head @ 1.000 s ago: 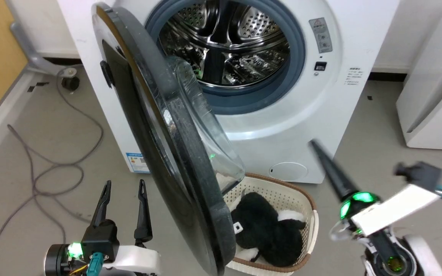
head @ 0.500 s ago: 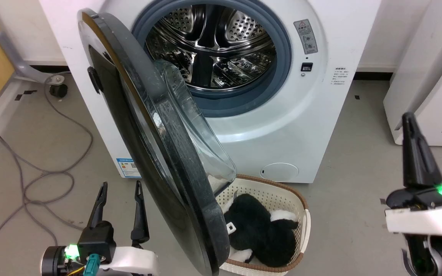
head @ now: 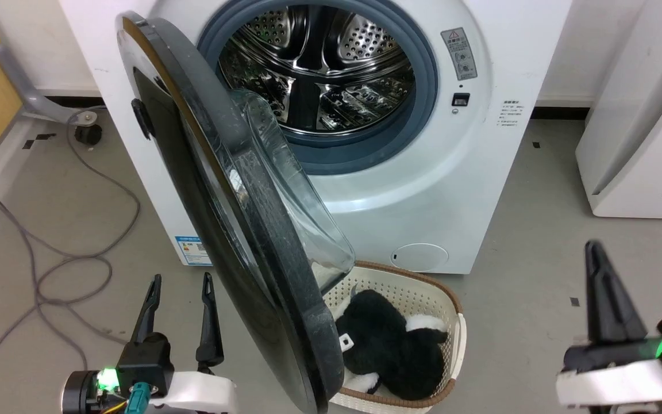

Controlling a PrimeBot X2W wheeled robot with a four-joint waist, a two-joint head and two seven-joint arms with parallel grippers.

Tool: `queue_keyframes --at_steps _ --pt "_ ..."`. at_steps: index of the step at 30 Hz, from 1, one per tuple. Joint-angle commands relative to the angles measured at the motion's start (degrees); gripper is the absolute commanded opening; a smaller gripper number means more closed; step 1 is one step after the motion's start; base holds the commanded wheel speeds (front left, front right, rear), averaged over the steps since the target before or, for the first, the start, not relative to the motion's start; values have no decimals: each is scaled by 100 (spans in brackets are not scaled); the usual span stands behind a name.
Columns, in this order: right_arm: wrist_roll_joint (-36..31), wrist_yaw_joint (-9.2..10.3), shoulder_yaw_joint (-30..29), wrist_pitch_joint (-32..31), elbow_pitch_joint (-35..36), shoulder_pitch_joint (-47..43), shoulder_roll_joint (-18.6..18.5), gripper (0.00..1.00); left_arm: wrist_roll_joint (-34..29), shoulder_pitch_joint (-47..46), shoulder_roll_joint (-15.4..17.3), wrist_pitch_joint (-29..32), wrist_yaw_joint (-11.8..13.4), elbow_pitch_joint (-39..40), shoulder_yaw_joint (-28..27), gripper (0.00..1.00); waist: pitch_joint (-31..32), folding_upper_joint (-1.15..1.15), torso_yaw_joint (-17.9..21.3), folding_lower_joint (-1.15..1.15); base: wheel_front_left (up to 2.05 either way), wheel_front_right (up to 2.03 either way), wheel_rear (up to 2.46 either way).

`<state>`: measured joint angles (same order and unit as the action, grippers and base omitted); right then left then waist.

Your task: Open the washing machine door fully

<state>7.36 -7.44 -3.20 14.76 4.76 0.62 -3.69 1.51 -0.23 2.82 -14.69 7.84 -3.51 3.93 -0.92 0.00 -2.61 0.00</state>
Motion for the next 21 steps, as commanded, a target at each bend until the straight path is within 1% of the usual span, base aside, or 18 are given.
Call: queue_keyframes --at_steps 1,5,8,9,10,14,18,19,20,21 --pt "-102 -5 27 23 -104 -142 39 0 -42 43 7 -30 -8 11 3 100 -2 0 -16 0 0 0 0" --pt "-107 -5 131 23 -360 -268 70 0 -37 60 7 -30 3 6 11 100 -1 0 -42 0 0 0 0" --pt "75 -5 132 23 -499 -308 77 0 -34 74 7 -30 6 0 6 100 0 0 -54 0 0 0 0" --pt "164 -5 130 23 -559 -324 78 48 -34 78 7 -30 7 -2 3 100 1 0 -59 0 0 0 0" --pt "241 -5 127 23 -607 -329 78 100 -36 85 7 -30 14 -13 -1 100 2 0 -62 0 0 0 0" --pt "335 -5 145 23 -652 -319 79 100 -51 89 7 -30 39 -47 0 100 -4 0 -75 0 0 0 0" --pt "229 -5 155 23 -672 -313 80 100 -39 75 7 -30 76 -55 -14 100 -10 0 -91 0 0 0 0" --pt "215 -5 153 24 -676 -314 80 100 -32 72 7 -30 78 -60 -17 98 -11 0 -96 0 0 0 0" --pt "206 -5 148 24 -680 -315 80 100 -31 65 7 -30 85 -60 -24 46 -12 0 -101 0 0 0 0" --pt "199 -5 143 24 -685 -317 80 100 -45 57 7 -30 97 -57 -29 12 -12 0 -105 0 0 0 0"
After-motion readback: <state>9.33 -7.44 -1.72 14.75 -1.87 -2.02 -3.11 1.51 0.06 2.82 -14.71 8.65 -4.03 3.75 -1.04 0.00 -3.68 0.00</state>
